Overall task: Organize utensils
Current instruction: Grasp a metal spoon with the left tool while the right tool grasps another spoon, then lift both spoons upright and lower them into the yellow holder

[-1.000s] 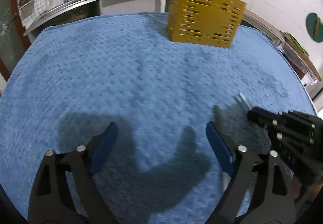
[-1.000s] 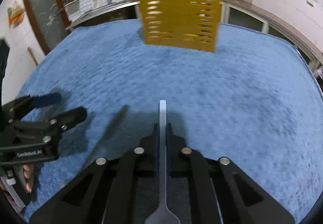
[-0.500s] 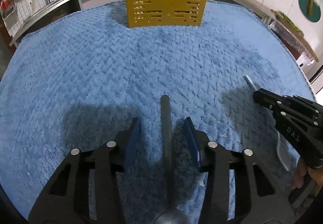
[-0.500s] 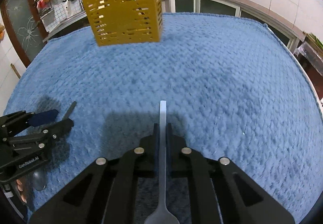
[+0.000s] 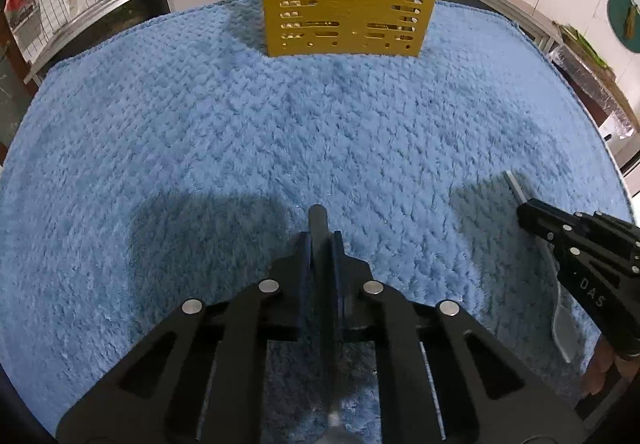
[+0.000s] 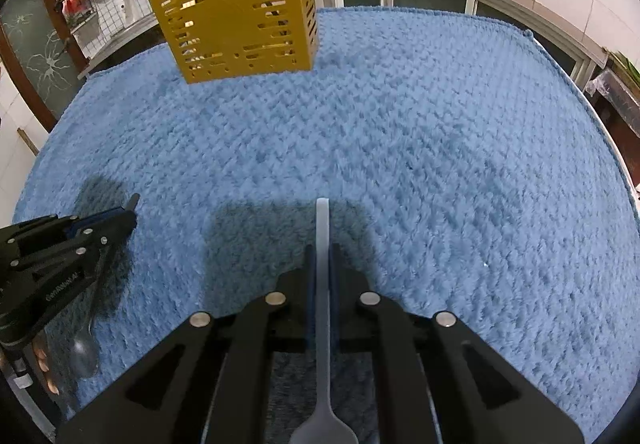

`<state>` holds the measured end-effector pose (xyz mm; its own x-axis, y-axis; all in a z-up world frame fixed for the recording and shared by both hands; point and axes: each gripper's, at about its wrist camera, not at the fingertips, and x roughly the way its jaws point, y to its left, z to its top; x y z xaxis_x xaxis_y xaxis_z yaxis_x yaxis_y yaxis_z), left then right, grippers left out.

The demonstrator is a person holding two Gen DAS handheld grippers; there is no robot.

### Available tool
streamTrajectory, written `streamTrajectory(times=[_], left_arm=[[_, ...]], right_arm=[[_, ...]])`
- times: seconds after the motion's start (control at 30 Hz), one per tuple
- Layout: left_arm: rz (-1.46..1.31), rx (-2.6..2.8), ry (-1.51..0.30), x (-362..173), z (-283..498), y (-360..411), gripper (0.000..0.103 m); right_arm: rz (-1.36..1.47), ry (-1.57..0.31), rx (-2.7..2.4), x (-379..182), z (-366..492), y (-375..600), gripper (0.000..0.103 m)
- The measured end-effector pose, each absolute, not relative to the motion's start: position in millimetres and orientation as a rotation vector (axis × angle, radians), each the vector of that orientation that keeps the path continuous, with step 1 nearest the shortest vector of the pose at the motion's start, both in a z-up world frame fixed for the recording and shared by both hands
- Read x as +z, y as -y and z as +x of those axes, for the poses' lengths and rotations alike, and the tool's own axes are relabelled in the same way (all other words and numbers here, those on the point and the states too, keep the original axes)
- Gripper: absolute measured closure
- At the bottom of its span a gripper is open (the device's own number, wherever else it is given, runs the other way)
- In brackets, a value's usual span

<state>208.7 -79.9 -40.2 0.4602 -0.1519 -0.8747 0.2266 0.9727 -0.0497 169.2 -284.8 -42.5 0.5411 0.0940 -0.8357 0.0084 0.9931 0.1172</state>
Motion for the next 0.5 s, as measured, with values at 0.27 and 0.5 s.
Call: streamTrajectory(times=[0.27, 0.5], left_arm=[[-0.024, -0.277, -1.026, -25, 209, 60, 0.095], [-0.061, -0.306, -0.937, 0, 210, 46, 0.095]], right_arm=[[0.132, -0.942, 0.059, -25, 162, 286, 0.096], [0.151, -0.867, 0.087, -3, 161, 288, 0.096]])
